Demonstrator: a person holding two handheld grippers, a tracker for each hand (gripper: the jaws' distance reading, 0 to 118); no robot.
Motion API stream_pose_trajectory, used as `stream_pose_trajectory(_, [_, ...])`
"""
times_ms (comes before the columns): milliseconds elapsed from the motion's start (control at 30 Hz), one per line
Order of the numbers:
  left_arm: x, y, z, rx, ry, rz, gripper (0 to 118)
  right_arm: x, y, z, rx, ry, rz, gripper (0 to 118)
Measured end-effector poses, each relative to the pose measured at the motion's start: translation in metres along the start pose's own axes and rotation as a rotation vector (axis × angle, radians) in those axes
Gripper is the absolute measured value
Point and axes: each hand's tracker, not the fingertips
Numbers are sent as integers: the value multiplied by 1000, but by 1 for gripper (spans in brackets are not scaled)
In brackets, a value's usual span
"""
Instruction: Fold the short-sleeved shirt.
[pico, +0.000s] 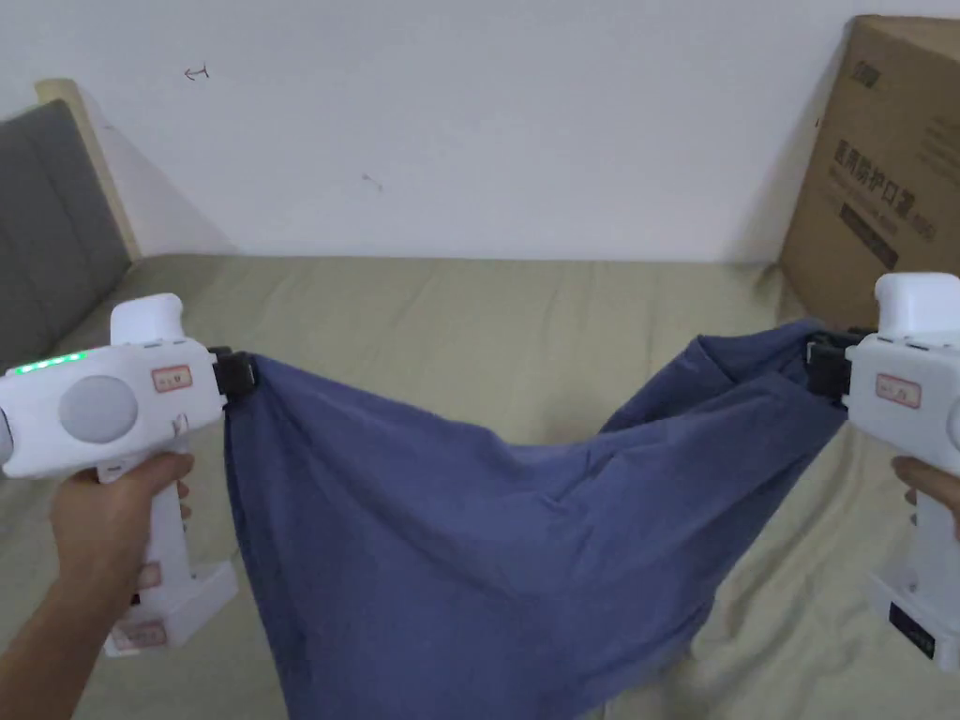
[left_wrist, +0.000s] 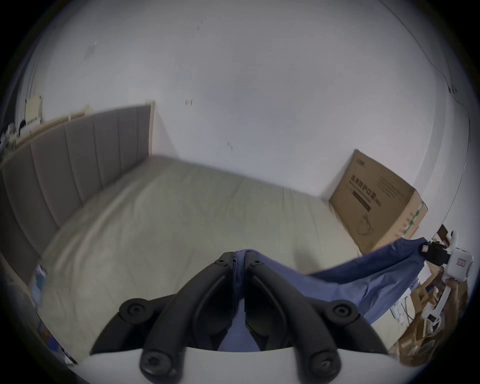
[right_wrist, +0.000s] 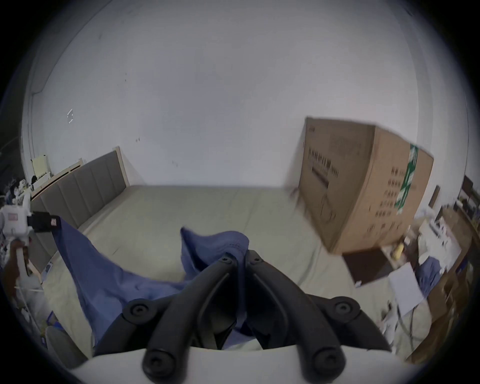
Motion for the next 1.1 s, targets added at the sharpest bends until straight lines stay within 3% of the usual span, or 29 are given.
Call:
stream_pose_trajectory(167, [12, 78, 1, 106, 20, -29, 6, 7, 62, -6, 97, -30, 18, 4])
stream_pose_trajectory(333, [23, 136, -15, 201, 55, -62, 6, 21, 106, -24, 164, -46, -21, 4])
stream_pose_trajectory(533, [22, 156, -48, 219, 94, -69, 6, 31, 107, -52, 170, -45, -83, 4])
stream_pose_trajectory(833, [-10, 70, -87, 90, 114, -85, 6, 24, 13, -91, 17, -29, -135, 4])
stream_pose_trajectory(1100, [-61, -61, -56, -67, 125, -41, 6, 20, -125, -68, -179, -18, -226, 4])
